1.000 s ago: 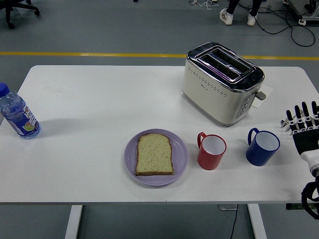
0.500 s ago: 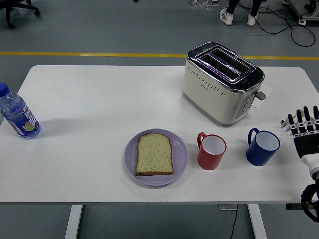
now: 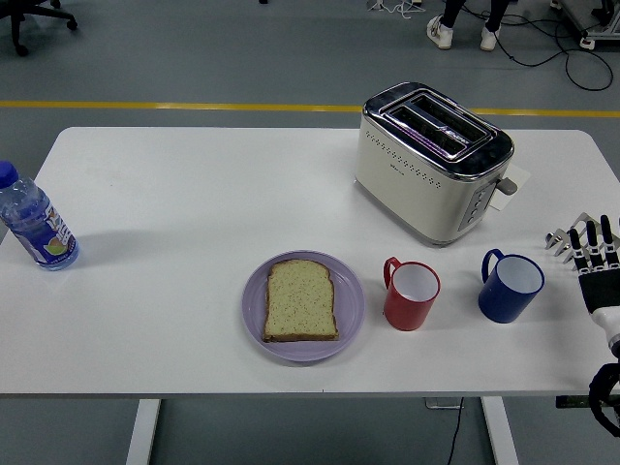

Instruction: Pick up the cup,pour liquid into bread,place the cup on the desk

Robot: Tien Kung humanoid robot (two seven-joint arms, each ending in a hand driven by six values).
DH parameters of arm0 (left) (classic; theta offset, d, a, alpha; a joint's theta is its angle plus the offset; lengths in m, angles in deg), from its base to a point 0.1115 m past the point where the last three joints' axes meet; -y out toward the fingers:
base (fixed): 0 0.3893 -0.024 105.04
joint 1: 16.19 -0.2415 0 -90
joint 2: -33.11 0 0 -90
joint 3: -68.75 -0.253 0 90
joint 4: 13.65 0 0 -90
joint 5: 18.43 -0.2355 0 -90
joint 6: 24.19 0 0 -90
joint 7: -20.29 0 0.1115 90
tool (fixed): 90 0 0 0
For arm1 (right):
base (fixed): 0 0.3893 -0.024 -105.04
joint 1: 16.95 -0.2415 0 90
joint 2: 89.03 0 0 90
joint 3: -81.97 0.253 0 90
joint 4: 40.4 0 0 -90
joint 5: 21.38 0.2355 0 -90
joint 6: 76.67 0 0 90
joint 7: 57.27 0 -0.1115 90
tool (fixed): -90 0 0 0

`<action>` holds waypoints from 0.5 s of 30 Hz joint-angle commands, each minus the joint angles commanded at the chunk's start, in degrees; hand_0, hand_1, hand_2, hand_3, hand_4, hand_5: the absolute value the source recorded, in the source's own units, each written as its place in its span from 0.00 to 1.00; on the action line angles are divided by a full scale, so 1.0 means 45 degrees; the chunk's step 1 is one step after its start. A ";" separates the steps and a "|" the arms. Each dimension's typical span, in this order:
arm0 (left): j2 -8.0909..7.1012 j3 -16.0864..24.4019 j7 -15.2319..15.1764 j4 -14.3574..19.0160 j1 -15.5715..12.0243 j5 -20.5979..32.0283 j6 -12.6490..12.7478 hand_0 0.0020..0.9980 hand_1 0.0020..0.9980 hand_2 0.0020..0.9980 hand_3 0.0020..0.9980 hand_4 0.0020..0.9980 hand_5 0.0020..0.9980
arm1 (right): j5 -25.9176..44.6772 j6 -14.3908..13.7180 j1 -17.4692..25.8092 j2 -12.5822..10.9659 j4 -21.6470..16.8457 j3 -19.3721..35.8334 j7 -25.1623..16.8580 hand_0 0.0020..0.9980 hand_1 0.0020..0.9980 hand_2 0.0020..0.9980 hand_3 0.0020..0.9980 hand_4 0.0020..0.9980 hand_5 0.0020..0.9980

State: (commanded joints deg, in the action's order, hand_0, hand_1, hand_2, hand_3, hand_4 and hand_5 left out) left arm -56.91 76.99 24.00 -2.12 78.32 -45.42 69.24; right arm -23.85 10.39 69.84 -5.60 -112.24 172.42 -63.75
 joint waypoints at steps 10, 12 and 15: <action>-0.0007 0.0127 0.0006 0.0006 0.0032 -0.0027 -0.0006 0.64 0.65 0.66 0.55 0.32 0.84 | 0.0132 0.0009 -0.0037 0.0066 0.0060 0.0125 -0.0073 0.67 0.60 0.65 0.61 0.58 0.26; -0.0006 0.0164 0.0006 0.0013 0.0045 -0.0030 -0.0007 0.64 0.65 0.66 0.55 0.32 0.84 | 0.0137 0.0023 -0.0068 0.0074 0.0055 0.0136 -0.0078 0.67 0.60 0.65 0.61 0.58 0.26; -0.0005 0.0184 0.0005 0.0013 0.0066 -0.0040 -0.0006 0.64 0.65 0.66 0.55 0.32 0.84 | 0.0156 0.0040 -0.0098 0.0081 0.0053 0.0133 -0.0080 0.67 0.60 0.65 0.61 0.58 0.26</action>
State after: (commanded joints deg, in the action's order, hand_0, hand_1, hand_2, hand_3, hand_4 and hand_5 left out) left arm -56.93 77.82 24.02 -2.06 78.62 -45.60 69.21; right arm -23.15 10.57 69.40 -5.23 -112.00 173.02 -64.11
